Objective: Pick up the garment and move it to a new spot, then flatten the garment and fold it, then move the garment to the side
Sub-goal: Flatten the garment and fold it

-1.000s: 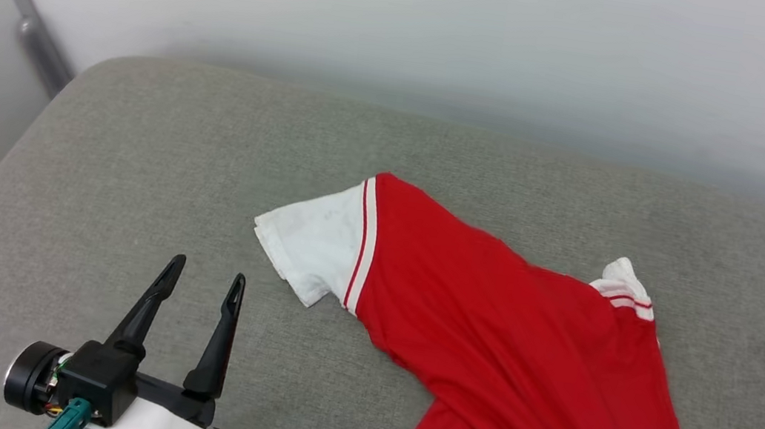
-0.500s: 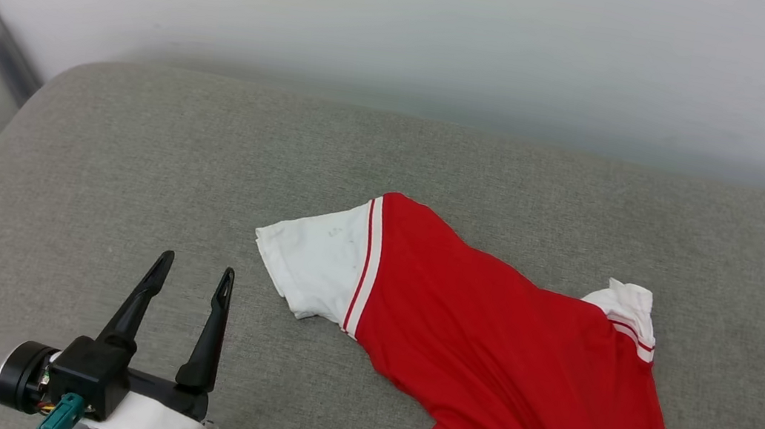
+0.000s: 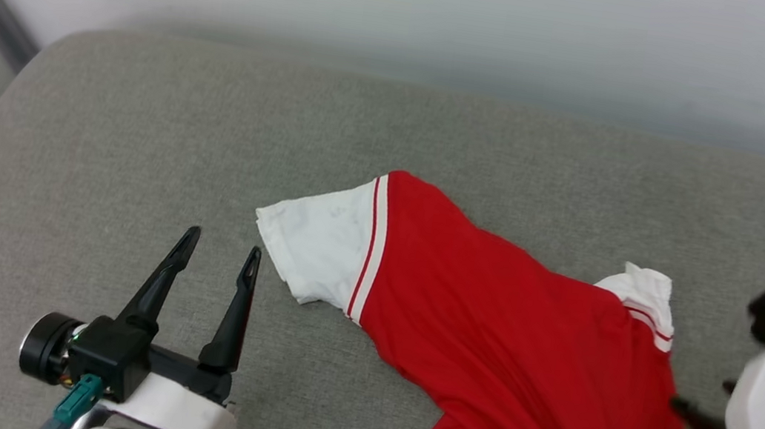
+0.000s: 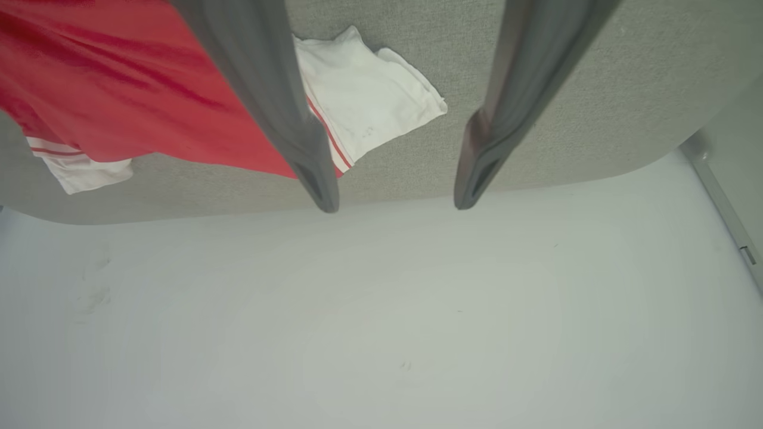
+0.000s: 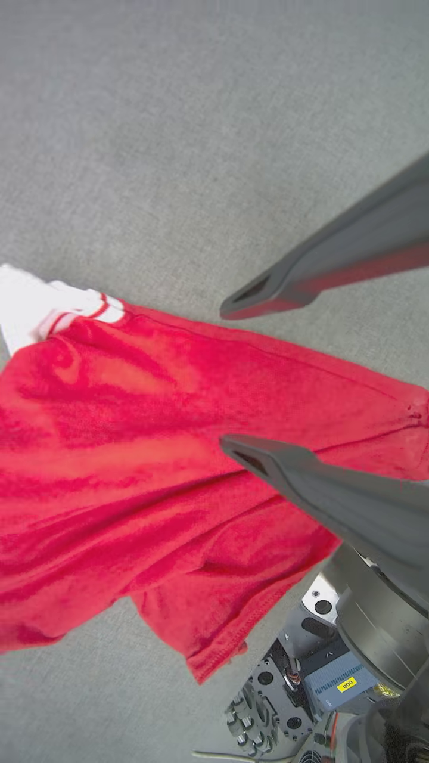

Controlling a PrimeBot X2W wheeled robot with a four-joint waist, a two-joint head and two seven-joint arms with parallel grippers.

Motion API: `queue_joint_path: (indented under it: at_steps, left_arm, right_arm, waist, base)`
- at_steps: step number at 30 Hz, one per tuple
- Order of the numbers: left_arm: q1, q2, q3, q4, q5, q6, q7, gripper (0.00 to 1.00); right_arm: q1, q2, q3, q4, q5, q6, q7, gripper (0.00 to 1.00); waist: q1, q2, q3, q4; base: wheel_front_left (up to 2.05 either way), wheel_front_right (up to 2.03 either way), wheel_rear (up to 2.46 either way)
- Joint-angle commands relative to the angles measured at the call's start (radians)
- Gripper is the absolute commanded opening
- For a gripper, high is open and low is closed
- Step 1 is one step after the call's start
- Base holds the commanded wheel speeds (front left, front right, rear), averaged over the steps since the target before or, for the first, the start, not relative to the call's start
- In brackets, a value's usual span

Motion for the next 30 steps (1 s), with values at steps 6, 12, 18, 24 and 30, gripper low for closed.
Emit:
queue_joint_path:
  at_steps: [6, 12, 18, 24, 30]
  left_arm:
    - [-0.077, -0.016, -0.040, 0.007, -0.002, -0.004, -0.003, 1.00]
    - [-0.110, -0.032, -0.059, 0.016, -0.008, -0.005, -0.003, 1.00]
    - [-0.119, -0.044, -0.070, 0.022, -0.014, -0.006, -0.003, 1.00]
    - [-0.124, -0.050, -0.074, 0.024, -0.016, -0.006, -0.003, 1.00]
    - [-0.121, -0.048, -0.063, 0.032, -0.010, -0.006, -0.003, 1.00]
  right_arm:
    - [-0.325, 0.029, 0.023, 0.210, -0.096, 0.000, 0.111, 1.00]
    - [-0.467, 0.008, 0.038, 0.418, -0.171, 0.000, 0.152, 1.00]
    - [-0.487, -0.001, 0.036, 0.546, -0.212, 0.000, 0.152, 1.00]
    - [-0.447, -0.005, 0.026, 0.609, -0.223, 0.000, 0.149, 0.73]
    - [-0.457, 0.022, 0.001, 0.607, -0.196, 0.000, 0.097, 0.00]
  waist:
    - [0.0000, 0.0000, 0.108, 0.101]
    - [0.0000, 0.0000, 0.157, 0.178]
    - [0.0000, 0.0000, 0.186, 0.229]
    - [0.0000, 0.0000, 0.205, 0.253]
    - [0.0000, 0.0000, 0.193, 0.242]
  base:
    - [0.00, 0.00, 0.00]
    - [0.00, 0.00, 0.00]
    - [0.00, 0.00, 0.00]
    - [0.00, 0.00, 0.00]
    - [0.00, 0.00, 0.00]
